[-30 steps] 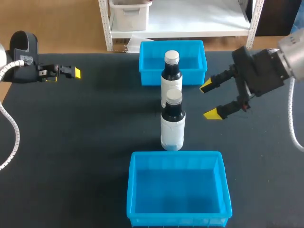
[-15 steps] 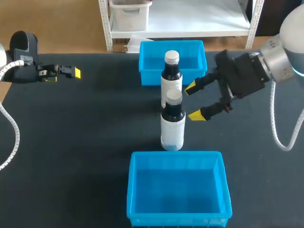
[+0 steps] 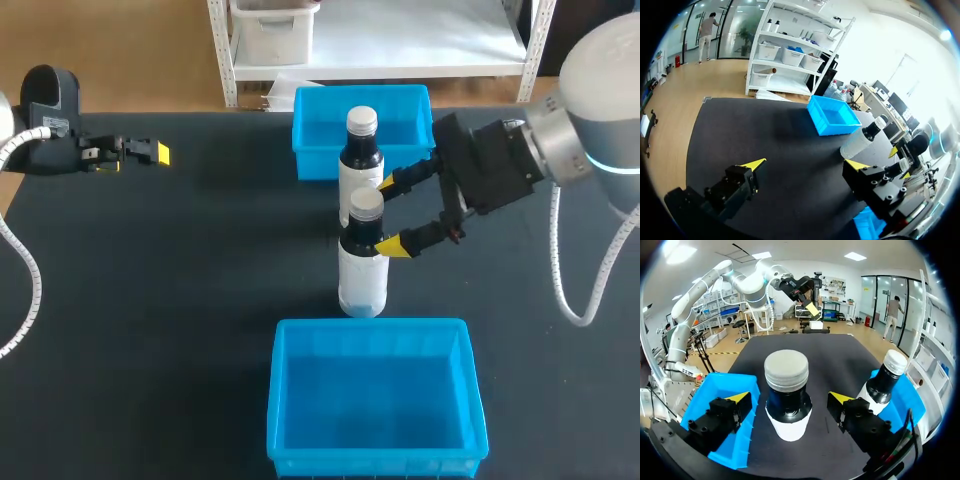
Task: Pick up the bottle, and place it in the far bin if it is heavy, or in the near bin if it is light.
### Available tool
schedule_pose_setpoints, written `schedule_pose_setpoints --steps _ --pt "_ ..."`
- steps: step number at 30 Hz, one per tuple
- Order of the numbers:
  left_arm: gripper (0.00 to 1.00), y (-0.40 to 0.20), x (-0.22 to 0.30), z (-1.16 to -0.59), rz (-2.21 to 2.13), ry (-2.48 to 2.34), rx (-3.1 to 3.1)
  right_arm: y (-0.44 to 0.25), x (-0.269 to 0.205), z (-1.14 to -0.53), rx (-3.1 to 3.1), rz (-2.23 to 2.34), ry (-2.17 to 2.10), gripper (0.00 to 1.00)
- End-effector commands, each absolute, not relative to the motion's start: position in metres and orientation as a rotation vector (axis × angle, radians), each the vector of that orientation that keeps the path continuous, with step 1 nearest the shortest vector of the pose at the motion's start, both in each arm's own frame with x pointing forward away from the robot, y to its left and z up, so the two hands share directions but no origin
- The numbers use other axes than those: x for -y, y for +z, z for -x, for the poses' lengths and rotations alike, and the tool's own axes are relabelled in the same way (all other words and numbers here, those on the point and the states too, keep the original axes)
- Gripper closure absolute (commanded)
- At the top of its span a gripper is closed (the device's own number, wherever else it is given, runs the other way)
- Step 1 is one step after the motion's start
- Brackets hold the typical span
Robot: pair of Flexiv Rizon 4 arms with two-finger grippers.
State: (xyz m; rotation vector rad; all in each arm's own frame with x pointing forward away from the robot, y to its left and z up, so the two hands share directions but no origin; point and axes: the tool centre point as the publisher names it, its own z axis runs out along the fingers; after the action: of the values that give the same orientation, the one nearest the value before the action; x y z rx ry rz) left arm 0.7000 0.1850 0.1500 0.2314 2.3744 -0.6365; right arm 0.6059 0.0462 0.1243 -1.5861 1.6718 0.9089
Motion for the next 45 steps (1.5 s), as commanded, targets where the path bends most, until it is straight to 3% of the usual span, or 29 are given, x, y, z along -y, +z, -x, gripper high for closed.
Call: schedule_pose_setpoints --steps 1,35,41,45 --pt "0.0 0.15 -0.185 -0.7 -0.231 -0.636 -2.374 0.12 -0.054 -0.609 -1.664 1.587 0.917 0.0" --pt "0.0 0.15 -0.185 -0.7 -0.231 -0.636 -2.374 0.12 -0.075 -0.606 -1.643 1.579 0.955 0.0" --pt "0.0 0.15 -0.185 -0.7 -0.231 -0.636 -2.374 0.12 -0.076 -0.607 -1.641 1.578 0.956 0.19" --pt "0.0 0.15 -0.185 -0.7 -0.231 -0.636 -2.374 0.121 -0.076 -0.607 -1.639 1.579 0.956 0.25"
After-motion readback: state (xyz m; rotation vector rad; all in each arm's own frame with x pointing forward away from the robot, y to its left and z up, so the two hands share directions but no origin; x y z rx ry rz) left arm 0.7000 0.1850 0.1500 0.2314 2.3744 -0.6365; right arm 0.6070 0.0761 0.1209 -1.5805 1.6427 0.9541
